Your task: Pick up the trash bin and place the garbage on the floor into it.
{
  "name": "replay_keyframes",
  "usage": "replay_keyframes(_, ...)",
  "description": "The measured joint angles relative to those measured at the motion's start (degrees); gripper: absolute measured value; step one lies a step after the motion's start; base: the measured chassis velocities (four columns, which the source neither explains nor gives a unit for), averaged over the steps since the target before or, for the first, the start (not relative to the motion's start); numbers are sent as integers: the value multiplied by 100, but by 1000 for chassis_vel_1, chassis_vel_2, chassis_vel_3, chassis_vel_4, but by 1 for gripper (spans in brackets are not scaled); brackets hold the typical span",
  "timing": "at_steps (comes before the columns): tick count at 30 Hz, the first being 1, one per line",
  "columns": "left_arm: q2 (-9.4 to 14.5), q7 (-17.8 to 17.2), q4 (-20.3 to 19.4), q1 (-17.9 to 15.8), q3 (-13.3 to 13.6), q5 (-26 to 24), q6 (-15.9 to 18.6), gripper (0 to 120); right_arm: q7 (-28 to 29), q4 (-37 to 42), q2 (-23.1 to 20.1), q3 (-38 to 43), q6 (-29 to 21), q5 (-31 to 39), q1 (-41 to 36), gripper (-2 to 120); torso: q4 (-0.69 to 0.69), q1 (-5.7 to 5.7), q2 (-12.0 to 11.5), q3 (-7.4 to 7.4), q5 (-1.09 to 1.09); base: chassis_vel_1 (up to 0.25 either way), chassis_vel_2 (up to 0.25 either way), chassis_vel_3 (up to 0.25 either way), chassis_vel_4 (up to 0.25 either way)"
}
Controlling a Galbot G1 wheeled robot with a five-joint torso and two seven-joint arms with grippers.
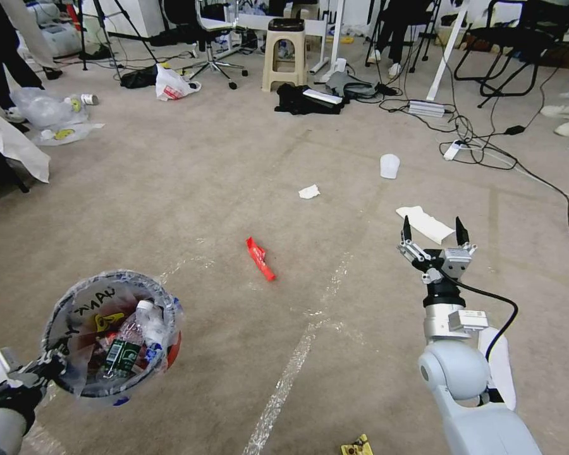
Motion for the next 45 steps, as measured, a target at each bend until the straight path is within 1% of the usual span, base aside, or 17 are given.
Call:
replay_keyframes(34, -2, -11, 7, 5, -5, 0, -12, 0, 8, -33, -5, -43, 5, -8, 25, 100, -1, 0, -1, 0, 0, -14, -15, -13, -13)
replay_keyframes(40, -2, -53, 7, 9, -5, -9, -19, 0, 8, -41, -9, -55, 7, -13, 24, 100, 1, 0, 0, 0, 0, 0, 0, 0, 0)
replay_keyframes(45, -3, -64, 8, 11, -10, -16, -27, 0, 8, -48, -16, -78, 8, -15, 40, 100, 0, 0, 0, 0, 0, 0, 0, 0, 0)
